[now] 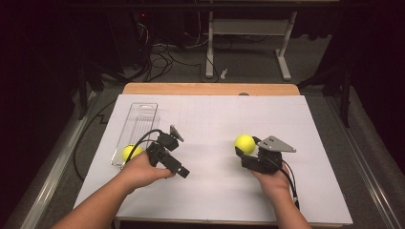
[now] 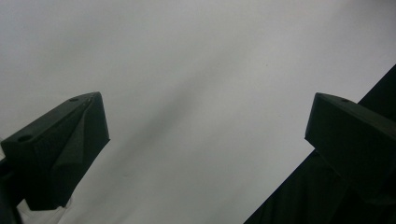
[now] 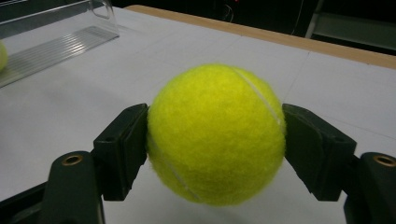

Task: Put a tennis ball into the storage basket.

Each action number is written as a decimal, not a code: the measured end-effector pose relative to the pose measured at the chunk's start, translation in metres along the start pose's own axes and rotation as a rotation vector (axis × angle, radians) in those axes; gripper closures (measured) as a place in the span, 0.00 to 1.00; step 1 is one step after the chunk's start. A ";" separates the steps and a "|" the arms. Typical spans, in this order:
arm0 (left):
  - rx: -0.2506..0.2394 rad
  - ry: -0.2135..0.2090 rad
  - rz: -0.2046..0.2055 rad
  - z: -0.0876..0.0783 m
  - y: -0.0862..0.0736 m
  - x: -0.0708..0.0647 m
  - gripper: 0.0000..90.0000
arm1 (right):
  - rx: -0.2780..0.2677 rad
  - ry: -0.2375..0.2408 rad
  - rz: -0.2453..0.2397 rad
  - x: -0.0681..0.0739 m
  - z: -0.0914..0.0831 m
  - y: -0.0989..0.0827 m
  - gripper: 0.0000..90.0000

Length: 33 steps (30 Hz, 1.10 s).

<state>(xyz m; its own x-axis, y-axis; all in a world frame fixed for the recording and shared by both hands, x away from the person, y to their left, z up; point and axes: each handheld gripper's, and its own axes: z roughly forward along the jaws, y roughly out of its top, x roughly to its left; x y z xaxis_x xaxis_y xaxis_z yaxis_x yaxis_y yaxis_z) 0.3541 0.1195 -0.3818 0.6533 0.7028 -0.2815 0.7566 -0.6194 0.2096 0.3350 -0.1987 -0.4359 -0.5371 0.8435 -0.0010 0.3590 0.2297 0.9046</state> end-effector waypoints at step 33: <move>0.010 0.001 0.003 -0.002 -0.002 -0.005 0.01 | -0.069 0.043 -0.019 0.021 -0.051 -0.037 0.31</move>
<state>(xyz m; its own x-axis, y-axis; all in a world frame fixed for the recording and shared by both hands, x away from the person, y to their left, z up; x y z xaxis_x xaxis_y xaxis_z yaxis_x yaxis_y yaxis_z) 0.3489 0.1178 -0.3791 0.6555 0.7015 -0.2796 0.7545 -0.6247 0.2012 0.2717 -0.2136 -0.4475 -0.5762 0.8173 -0.0013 0.2959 0.2101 0.9318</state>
